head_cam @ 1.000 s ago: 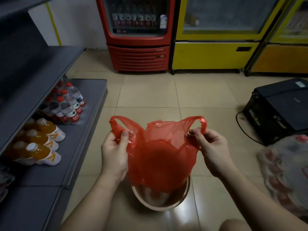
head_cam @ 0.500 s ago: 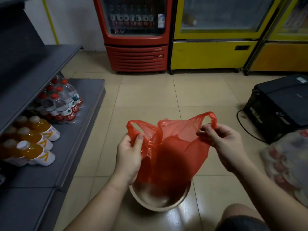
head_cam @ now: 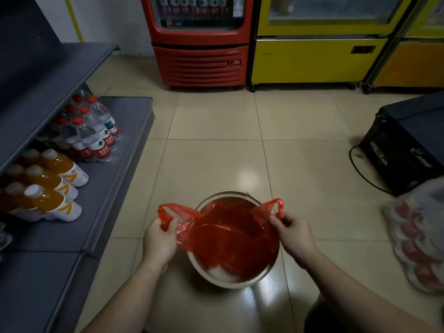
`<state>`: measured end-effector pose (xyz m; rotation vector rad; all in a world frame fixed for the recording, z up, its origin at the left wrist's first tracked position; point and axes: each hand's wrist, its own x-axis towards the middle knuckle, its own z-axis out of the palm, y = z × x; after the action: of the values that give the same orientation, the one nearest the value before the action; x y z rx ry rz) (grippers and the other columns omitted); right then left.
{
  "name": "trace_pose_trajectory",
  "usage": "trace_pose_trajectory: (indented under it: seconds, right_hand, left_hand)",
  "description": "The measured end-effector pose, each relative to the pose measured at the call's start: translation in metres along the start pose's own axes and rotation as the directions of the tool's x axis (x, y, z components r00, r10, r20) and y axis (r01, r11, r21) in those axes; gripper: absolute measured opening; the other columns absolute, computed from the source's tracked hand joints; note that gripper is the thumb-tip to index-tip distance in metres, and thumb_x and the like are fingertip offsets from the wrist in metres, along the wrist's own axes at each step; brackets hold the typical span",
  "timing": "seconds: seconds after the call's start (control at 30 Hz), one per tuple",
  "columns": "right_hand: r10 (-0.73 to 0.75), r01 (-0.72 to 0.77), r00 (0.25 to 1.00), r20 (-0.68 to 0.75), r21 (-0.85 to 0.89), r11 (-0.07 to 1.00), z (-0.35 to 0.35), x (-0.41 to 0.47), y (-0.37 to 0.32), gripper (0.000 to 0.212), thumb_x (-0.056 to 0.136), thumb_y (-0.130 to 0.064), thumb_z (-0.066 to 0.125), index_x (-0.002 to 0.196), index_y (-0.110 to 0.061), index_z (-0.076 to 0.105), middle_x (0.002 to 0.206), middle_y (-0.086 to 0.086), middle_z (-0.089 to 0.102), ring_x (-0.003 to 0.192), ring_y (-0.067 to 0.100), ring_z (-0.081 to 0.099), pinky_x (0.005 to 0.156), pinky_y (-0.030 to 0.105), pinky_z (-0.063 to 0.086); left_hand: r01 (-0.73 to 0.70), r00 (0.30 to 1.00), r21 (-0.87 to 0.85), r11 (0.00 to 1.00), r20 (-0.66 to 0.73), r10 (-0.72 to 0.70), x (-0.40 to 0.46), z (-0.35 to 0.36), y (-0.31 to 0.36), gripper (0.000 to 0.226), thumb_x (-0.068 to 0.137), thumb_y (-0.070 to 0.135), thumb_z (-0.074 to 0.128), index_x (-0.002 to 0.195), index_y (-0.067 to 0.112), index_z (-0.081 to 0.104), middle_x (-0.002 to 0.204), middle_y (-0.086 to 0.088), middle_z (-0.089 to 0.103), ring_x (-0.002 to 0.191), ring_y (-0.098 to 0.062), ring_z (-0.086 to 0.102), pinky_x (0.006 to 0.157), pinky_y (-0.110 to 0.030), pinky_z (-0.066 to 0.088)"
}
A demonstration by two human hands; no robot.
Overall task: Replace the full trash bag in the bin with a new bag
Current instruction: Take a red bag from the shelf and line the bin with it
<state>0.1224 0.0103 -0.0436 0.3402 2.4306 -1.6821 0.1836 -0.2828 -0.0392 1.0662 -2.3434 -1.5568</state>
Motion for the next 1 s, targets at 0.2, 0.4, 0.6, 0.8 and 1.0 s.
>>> trace_pose_trajectory:
  seconds: [0.2, 0.4, 0.6, 0.8, 1.0]
  right_hand:
    - [-0.181, 0.105, 0.957, -0.228, -0.310, 0.945, -0.003, -0.011, -0.017, 0.072, 0.078, -0.023, 0.080, 0.140, -0.022, 0.041, 0.119, 0.004, 0.059, 0.110, 0.022, 0.058, 0.093, 0.045, 0.046]
    - [-0.608, 0.745, 0.636, 0.475, -0.585, 0.322, 0.038, -0.021, -0.023, 0.046, 0.080, -0.031, 0.063, 0.125, -0.025, 0.055, 0.114, 0.001, 0.062, 0.111, 0.026, 0.054, 0.093, 0.047, 0.035]
    - [-0.152, 0.527, 0.848, 0.507, -0.837, 0.149, 0.043, 0.021, -0.008, 0.061, 0.076, -0.058, 0.059, 0.124, -0.020, 0.052, 0.120, 0.003, 0.060, 0.119, 0.027, 0.049, 0.101, 0.056, 0.019]
    - [-0.167, 0.491, 0.867, 0.469, -0.860, 0.137, 0.028, 0.025, 0.000, 0.029, 0.082, -0.031, 0.059, 0.109, -0.022, 0.061, 0.106, 0.002, 0.067, 0.111, 0.027, 0.055, 0.103, 0.053, 0.020]
    - [-0.335, 0.716, 0.680, 0.652, -0.688, 0.117, -0.013, 0.008, -0.002, 0.019, 0.075, -0.037, 0.067, 0.089, -0.025, 0.072, 0.084, -0.004, 0.066, 0.091, 0.022, 0.060, 0.087, 0.042, 0.023]
  left_hand:
    - [-0.153, 0.971, 0.223, 0.963, -0.147, 0.188, -0.015, -0.002, 0.022, 0.074, 0.077, 0.016, 0.082, 0.135, 0.024, 0.037, 0.143, -0.014, 0.037, 0.128, -0.036, 0.045, 0.102, -0.053, 0.043]
    - [-0.872, 0.488, 0.342, 0.349, 0.650, 0.582, -0.021, 0.041, 0.025, 0.041, 0.088, 0.022, 0.061, 0.128, 0.023, 0.052, 0.122, 0.001, 0.055, 0.116, -0.023, 0.049, 0.104, -0.041, 0.040]
    - [-0.787, 0.590, 0.608, 0.105, 0.690, 0.420, 0.016, 0.065, 0.011, 0.064, 0.091, 0.030, 0.060, 0.149, 0.019, 0.034, 0.140, 0.000, 0.050, 0.131, -0.024, 0.042, 0.107, -0.046, 0.028]
    - [-0.732, 0.635, 0.679, 0.056, 0.650, 0.417, 0.033, 0.059, 0.010, 0.036, 0.092, 0.033, 0.060, 0.126, 0.023, 0.058, 0.125, -0.001, 0.058, 0.118, -0.025, 0.047, 0.092, -0.046, 0.034]
    - [-0.916, 0.317, 0.397, -0.056, 0.802, 0.506, 0.027, 0.017, 0.010, 0.018, 0.093, 0.036, 0.055, 0.087, 0.027, 0.070, 0.084, 0.006, 0.069, 0.086, -0.021, 0.062, 0.083, -0.038, 0.038]
